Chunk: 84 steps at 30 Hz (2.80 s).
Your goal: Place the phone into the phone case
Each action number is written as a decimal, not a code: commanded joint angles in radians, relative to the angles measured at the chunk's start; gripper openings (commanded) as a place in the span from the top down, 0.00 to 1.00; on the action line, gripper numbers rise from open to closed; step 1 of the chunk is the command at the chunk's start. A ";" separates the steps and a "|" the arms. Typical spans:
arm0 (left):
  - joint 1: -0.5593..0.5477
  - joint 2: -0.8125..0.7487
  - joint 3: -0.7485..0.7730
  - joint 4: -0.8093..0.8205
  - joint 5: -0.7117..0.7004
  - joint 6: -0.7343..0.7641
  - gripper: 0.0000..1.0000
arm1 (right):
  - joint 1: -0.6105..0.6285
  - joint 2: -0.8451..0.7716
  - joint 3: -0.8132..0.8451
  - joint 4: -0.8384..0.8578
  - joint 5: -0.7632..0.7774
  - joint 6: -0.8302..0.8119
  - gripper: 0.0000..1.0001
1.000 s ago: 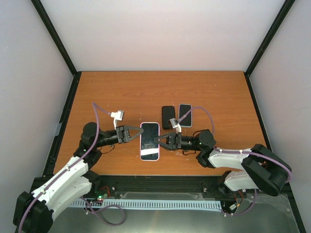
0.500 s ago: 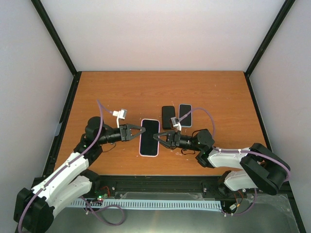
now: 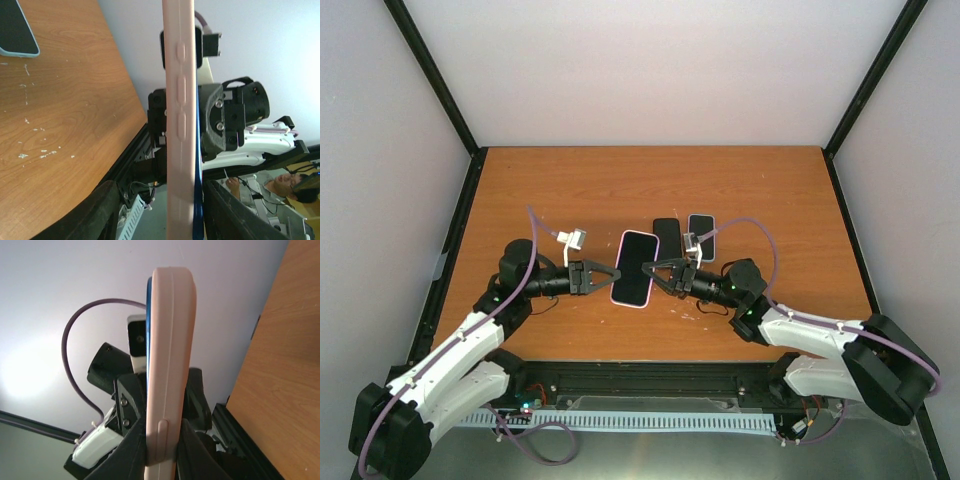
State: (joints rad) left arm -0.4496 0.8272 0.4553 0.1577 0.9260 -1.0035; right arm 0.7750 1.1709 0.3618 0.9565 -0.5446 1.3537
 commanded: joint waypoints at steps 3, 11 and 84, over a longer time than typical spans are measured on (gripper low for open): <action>0.003 0.012 -0.010 0.076 0.079 -0.007 0.58 | -0.010 -0.046 0.085 -0.089 0.051 -0.081 0.91; 0.003 0.042 0.061 -0.114 0.027 0.097 0.90 | -0.010 -0.063 0.105 -0.192 0.076 -0.131 0.92; 0.211 0.424 0.159 -0.208 -0.288 0.204 1.00 | -0.081 -0.572 0.180 -1.153 0.361 -0.406 0.00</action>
State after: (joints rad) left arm -0.3050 1.1877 0.5674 -0.1524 0.6365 -0.7731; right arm 0.6998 0.6525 0.5503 -0.1116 -0.2276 0.9794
